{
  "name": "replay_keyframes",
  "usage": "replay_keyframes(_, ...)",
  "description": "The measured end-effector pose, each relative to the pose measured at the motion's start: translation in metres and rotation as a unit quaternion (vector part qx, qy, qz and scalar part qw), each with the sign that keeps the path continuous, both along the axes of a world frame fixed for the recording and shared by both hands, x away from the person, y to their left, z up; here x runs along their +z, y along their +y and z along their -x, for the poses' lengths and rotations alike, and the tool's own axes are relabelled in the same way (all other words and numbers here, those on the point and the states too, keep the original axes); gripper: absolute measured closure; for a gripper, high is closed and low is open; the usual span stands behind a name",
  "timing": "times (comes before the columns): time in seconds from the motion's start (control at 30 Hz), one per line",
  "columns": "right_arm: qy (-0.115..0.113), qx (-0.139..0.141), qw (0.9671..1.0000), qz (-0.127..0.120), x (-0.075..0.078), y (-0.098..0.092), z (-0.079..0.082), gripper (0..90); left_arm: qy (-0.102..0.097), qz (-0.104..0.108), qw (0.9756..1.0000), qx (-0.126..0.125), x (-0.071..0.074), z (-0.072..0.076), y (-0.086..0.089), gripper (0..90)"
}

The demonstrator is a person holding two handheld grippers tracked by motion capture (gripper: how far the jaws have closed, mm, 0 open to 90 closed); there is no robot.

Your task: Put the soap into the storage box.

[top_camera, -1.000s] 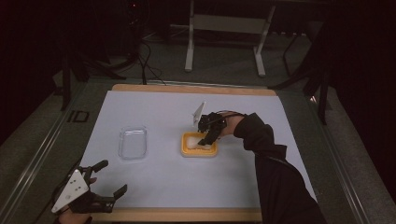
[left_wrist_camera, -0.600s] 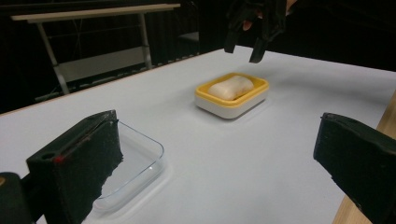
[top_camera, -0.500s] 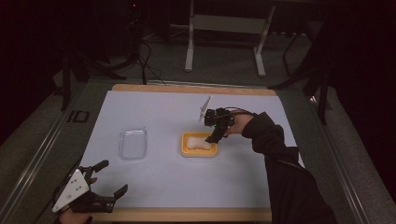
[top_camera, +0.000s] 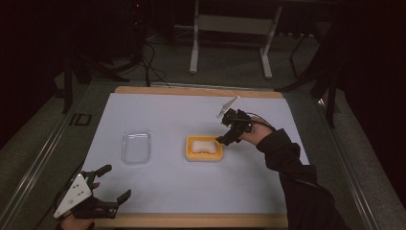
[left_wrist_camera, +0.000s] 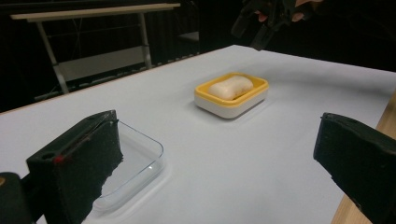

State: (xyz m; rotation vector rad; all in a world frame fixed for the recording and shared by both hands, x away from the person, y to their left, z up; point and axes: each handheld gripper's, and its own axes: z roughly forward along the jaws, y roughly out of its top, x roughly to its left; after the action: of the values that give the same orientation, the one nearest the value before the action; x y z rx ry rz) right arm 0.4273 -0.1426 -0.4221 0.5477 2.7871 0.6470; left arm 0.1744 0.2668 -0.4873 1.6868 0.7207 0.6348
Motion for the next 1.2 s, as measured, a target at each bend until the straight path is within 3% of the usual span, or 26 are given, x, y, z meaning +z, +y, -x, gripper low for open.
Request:
replay_keyframes(0.13,-0.013,-0.042,0.9989,-0.015,-0.004,-0.009,0.007,16.4,0.002,0.000,1.0000,0.000,0.000,0.000,0.000,1.1)
replay_keyframes(0.4,-0.001,-0.112,0.9922,-0.055,-0.016,-0.022,0.025,14.2,0.002,-0.001,1.0000,0.000,0.000,0.000,-0.001,1.2)
replay_keyframes(0.53,-0.009,-0.151,0.9853,-0.079,-0.023,-0.029,0.034,14.2,0.002,0.000,1.0000,-0.001,0.000,0.000,-0.001,1.1)
replay_keyframes(0.63,-0.027,-0.178,0.9788,-0.098,-0.027,-0.036,0.041,14.2,0.002,0.001,1.0000,-0.001,0.000,0.000,-0.001,1.1)
replay_keyframes(0.87,-0.066,-0.222,0.9659,-0.117,-0.031,-0.055,0.061,14.6,0.008,-0.004,1.0000,0.003,0.000,-0.001,-0.002,1.2)
replay_keyframes(1.03,-0.081,-0.236,0.9585,-0.139,-0.031,-0.066,0.076,14.6,0.017,-0.014,0.9997,0.012,-0.002,-0.005,-0.003,1.1)
replay_keyframes(1.2,-0.088,-0.246,0.9541,-0.147,-0.033,-0.077,0.091,14.2,0.024,-0.020,0.9994,0.013,-0.003,-0.007,-0.004,1.1)
